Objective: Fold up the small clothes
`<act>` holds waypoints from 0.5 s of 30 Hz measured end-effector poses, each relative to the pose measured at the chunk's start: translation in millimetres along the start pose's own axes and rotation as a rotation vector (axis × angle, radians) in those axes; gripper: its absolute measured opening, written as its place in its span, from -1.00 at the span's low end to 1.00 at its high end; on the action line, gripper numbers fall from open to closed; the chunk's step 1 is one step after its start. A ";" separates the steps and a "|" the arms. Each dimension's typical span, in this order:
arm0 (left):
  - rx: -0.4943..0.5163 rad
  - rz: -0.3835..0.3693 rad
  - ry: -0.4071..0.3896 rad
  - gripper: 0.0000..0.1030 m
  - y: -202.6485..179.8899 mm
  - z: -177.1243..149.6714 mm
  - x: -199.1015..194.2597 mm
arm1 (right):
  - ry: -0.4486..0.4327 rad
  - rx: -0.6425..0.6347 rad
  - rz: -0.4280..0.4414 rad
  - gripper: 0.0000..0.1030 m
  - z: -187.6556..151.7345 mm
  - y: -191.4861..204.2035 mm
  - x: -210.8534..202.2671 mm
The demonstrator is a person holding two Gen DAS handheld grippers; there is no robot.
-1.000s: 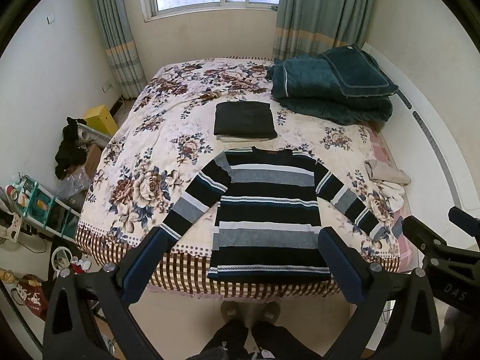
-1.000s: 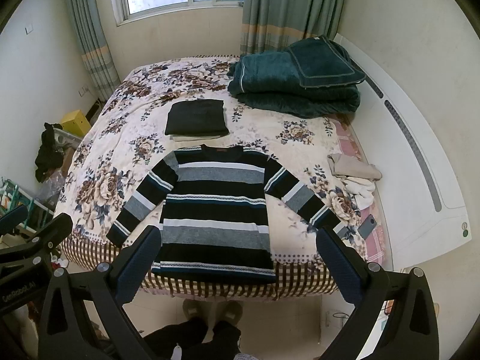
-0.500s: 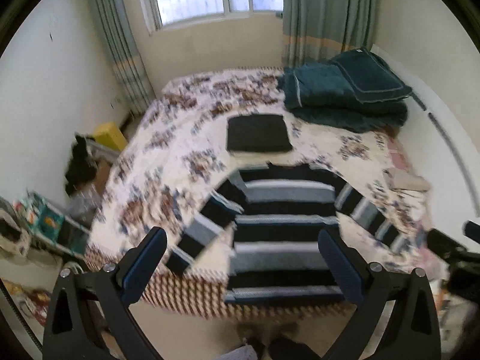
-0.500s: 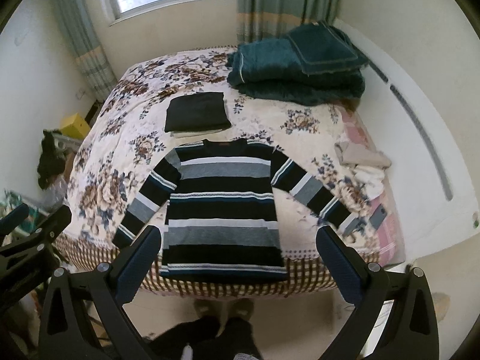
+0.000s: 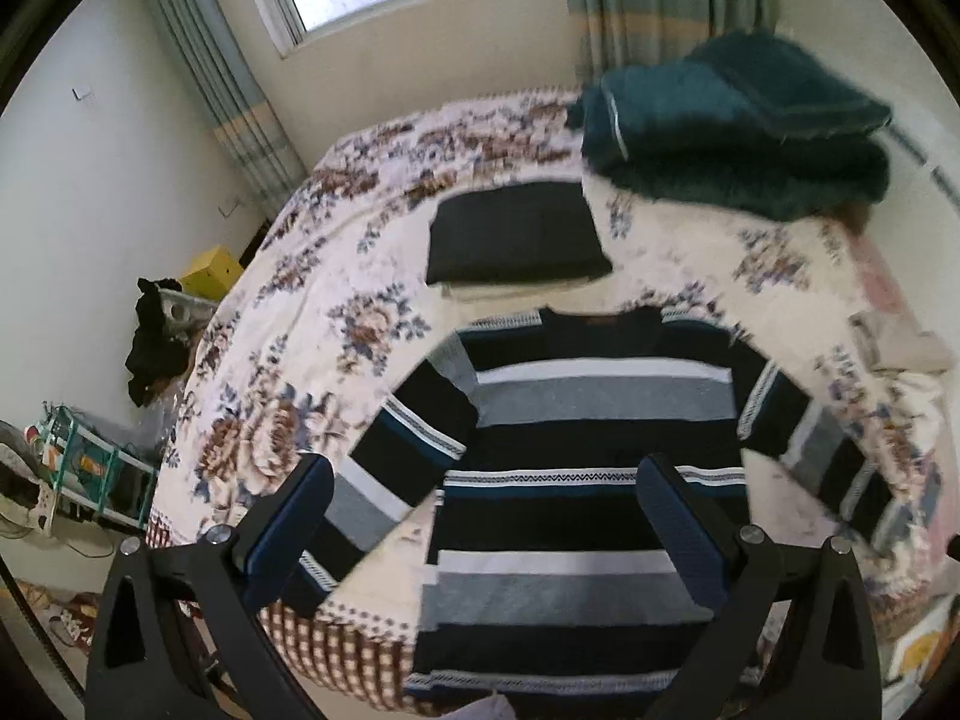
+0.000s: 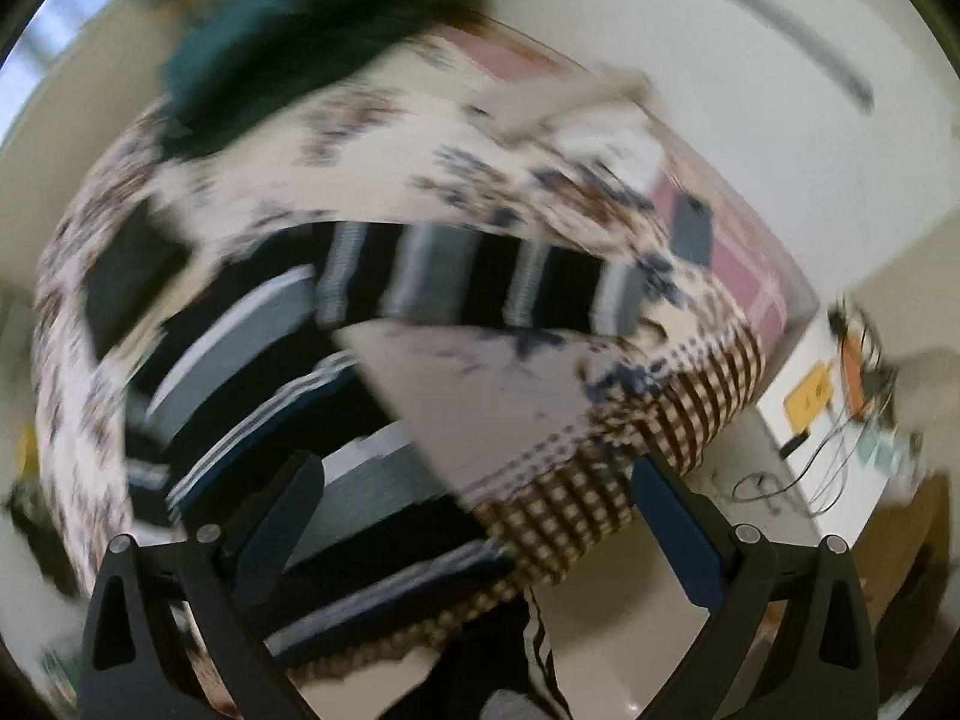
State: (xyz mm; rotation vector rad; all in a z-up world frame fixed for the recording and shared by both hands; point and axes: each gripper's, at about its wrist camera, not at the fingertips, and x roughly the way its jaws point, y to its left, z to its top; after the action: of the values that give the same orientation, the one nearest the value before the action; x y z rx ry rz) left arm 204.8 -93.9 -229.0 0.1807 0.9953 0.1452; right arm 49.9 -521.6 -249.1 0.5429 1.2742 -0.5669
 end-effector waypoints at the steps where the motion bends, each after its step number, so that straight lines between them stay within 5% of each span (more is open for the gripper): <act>1: 0.007 0.017 0.003 1.00 -10.5 -0.7 14.2 | 0.016 0.043 -0.010 0.98 12.8 -18.3 27.5; 8: 0.009 0.068 0.172 1.00 -79.3 -21.0 143.0 | 0.167 0.427 -0.008 0.83 68.9 -167.6 220.9; 15: 0.013 0.070 0.300 1.00 -127.6 -41.7 235.7 | 0.179 0.488 -0.028 0.82 101.3 -213.6 328.2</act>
State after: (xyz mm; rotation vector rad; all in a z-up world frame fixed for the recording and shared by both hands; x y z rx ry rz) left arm 301.1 -166.9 -471.9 0.2098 1.2896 0.2340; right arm 45.5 -777.8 -562.1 1.0003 1.3148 -0.8764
